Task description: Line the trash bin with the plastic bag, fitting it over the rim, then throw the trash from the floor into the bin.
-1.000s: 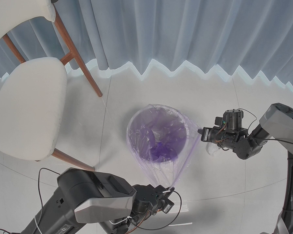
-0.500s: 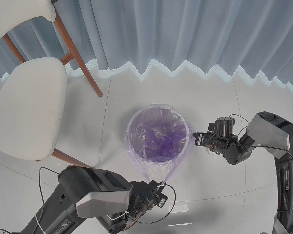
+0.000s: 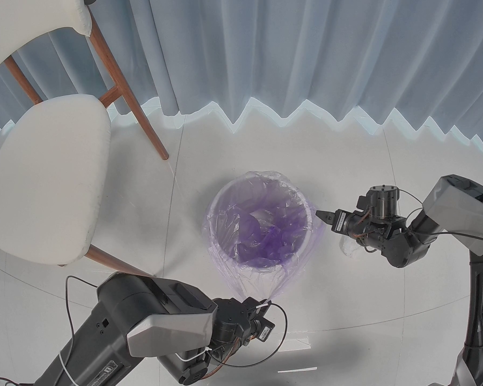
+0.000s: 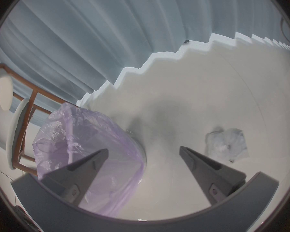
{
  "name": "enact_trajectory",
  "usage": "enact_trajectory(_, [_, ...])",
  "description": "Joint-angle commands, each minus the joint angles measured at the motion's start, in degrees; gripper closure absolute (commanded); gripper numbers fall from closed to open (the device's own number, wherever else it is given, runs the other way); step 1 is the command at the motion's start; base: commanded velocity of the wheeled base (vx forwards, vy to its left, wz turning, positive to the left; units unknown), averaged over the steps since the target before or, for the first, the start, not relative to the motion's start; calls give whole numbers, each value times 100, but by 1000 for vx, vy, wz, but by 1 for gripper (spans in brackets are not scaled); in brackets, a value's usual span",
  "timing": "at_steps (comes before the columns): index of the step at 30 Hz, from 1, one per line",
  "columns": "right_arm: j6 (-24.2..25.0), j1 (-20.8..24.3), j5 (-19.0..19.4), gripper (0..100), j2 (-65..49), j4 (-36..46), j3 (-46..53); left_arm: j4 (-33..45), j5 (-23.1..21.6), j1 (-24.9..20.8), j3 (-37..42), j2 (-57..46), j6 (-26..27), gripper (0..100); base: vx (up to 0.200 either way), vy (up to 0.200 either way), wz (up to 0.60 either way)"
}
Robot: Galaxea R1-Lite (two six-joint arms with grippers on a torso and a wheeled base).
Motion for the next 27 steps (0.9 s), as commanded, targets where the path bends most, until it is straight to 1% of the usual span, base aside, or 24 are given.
enact_trajectory(1, [69,-224,-60,0,-680,-14,699,-10,-27,-35,13,-31,-5,100,0,0,0])
enact_trajectory(4, [87,-417,-121,0,-1005,-146,1305,-1,-45,-61,66,4,-23,100,0,0,0])
enact_trajectory(5, [87,-417,-121,0,-1005,-146,1305,-1,-45,-61,66,4,-23,0,0,0,0])
enact_trajectory(6, [122,-611,-174,0,-1216,-330,1630,-10,-45,-61,49,4,-93,0,0,0,0])
enact_trajectory(10, [307,-1006,-165,0,-1867,-744,2395,-18,-54,-123,189,-137,-208,0,0,0,0])
enact_trajectory(12, [456,-1208,-157,0,-2289,-893,2835,-18,-45,-193,488,-462,-234,0,0,0,0])
enact_trajectory(15, [658,-1393,-139,0,-2904,-1016,3467,-18,8,-343,1051,-989,-383,0,0,0,0])
enact_trajectory(16, [676,-1428,-130,0,-3018,-1016,3564,-18,17,-378,1174,-1095,-410,0,0,0,0])
enact_trajectory(18, [676,-1586,-121,0,-3379,-998,3828,-18,87,-466,1710,-1596,-436,0,0,0,0])
enact_trajectory(19, [667,-1683,-121,0,-3589,-990,3977,-18,201,-518,2149,-2009,-463,0,0,0,0])
enact_trajectory(20, [676,-1692,-121,0,-3607,-990,3986,-18,210,-518,2193,-2044,-471,0,0,0,0])
enact_trajectory(21, [658,-1788,-121,0,-3800,-990,4109,-18,333,-510,2606,-2466,-612,0,0,0,0])
enact_trajectory(23, [632,-1894,-95,0,-4003,-990,4276,-10,482,-404,3037,-3046,-955,0,0,0,0])
enact_trajectory(24, [632,-1920,-86,0,-4099,-990,4373,-1,570,-263,3213,-3309,-1227,0,0,0,0])
enact_trajectory(25, [632,-1920,-86,0,-4196,-990,4460,-1,623,-9,3336,-3503,-1552,0,0,0,0])
enact_trajectory(27, [632,-1920,-86,0,-4328,-990,4592,-10,632,378,3485,-3670,-2255,0,0,0,0])
